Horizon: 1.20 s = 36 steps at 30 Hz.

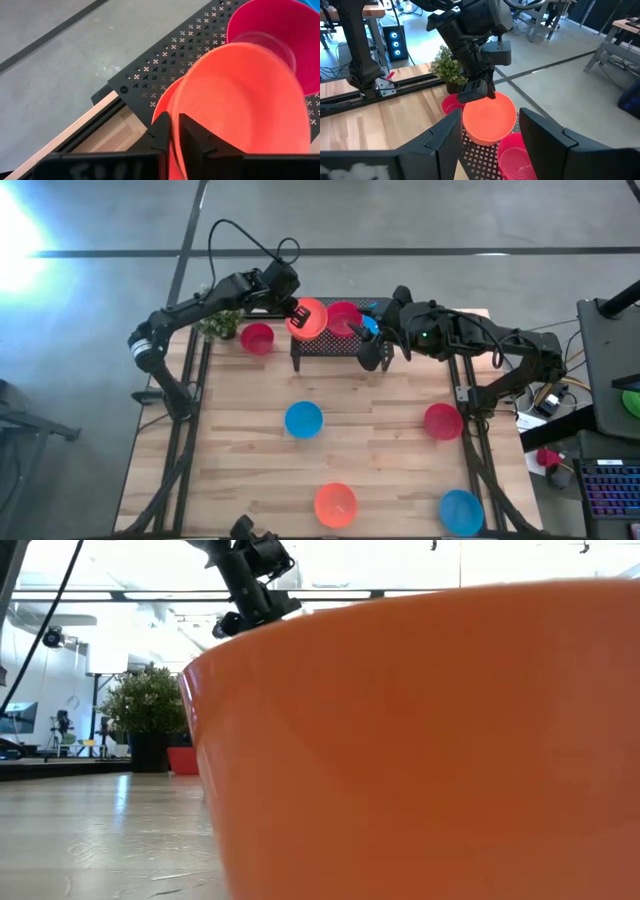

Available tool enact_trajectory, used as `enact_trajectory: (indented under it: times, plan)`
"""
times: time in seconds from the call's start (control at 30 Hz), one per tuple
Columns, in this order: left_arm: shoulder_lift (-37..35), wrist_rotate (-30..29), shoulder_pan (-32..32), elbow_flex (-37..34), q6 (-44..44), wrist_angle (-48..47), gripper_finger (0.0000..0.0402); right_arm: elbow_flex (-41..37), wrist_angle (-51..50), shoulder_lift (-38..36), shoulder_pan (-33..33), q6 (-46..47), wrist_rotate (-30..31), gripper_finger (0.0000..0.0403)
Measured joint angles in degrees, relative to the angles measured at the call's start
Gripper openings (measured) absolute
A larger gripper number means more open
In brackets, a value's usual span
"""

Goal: Pick & Place Mini bowls
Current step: Stack the top orange bowl on top of the orange bowl on the shelf, then stack the bottom red bowl on top of the red bowl on the shelf

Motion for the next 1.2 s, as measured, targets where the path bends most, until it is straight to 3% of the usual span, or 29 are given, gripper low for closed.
enact_trajectory:
  times: [0.3, 0.57, 0.93, 1.2]
  plan:
    - [-0.03, 0.00, 0.00, -0.02, 0.17, 0.01, 0.0077, 0.00, 0.01, -0.01, 0.00, 0.01, 0.02, 0.0194]
    - [-0.48, 0.02, 0.00, 0.37, 3.96, -0.01, 0.0078, 0.00, 0.03, -0.01, 0.00, 0.10, 0.15, 0.0194]
    - [-0.69, 0.51, -0.13, 9.44, 3.98, -3.43, 0.0078, 0.00, 0.01, -0.14, 0.00, -0.27, 0.15, 0.0191]
    - [-4.48, -0.54, -2.43, 13.88, 3.58, -6.37, 0.0067, 0.00, -0.78, -1.74, 0.02, -0.43, 0.15, 0.0148]
